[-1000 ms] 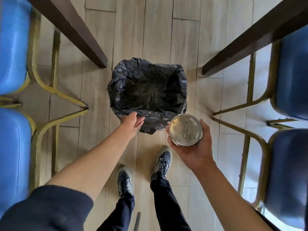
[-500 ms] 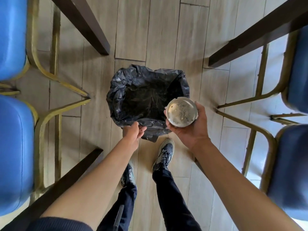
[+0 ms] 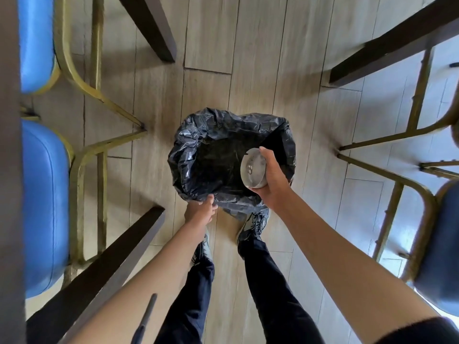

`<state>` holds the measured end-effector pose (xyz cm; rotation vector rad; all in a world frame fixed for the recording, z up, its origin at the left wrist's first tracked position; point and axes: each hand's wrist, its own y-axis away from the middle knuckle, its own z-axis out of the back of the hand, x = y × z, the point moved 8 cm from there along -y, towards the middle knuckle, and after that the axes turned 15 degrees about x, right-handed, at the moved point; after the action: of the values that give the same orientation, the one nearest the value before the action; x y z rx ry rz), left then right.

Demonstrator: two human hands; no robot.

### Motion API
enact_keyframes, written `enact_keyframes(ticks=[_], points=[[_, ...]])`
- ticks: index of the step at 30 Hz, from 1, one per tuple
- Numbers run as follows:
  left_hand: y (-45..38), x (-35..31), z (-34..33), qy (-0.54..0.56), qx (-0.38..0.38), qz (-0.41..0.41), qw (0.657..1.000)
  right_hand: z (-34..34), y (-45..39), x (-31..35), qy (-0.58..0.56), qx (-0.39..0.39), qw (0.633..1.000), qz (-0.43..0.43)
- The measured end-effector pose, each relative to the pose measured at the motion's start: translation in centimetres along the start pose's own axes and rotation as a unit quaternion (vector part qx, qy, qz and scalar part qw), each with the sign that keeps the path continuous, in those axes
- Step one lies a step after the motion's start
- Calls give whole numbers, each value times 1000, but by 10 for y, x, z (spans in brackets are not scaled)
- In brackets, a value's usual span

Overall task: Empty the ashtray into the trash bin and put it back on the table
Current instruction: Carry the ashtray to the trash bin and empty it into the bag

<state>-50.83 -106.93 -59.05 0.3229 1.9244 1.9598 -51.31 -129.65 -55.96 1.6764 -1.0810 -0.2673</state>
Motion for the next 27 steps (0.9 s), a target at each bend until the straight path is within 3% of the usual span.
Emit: enact_keyframes(ticks=[3,5,8,11,23,27], points=[[2,-6,29,-100,-54,21,993,-1,-4,-5,-3,-14,1000,1],[9,-15,41,-99,-92,-7,991,-1,-3,-3,28,-46,999,-4],[28,-41,51,-125,-169,-127,969,-2,-2,1,66,-91,994,0],[42,-66,45,-210,-190,-232,930,-3,-3,6,122,-109,987,14],[36,-81,61,-246,-207,-239,916,-3,-11,22,306,-135,938,86],[37,-82,61,-245,-211,-242,915,1,-5,26,303,-166,931,115]])
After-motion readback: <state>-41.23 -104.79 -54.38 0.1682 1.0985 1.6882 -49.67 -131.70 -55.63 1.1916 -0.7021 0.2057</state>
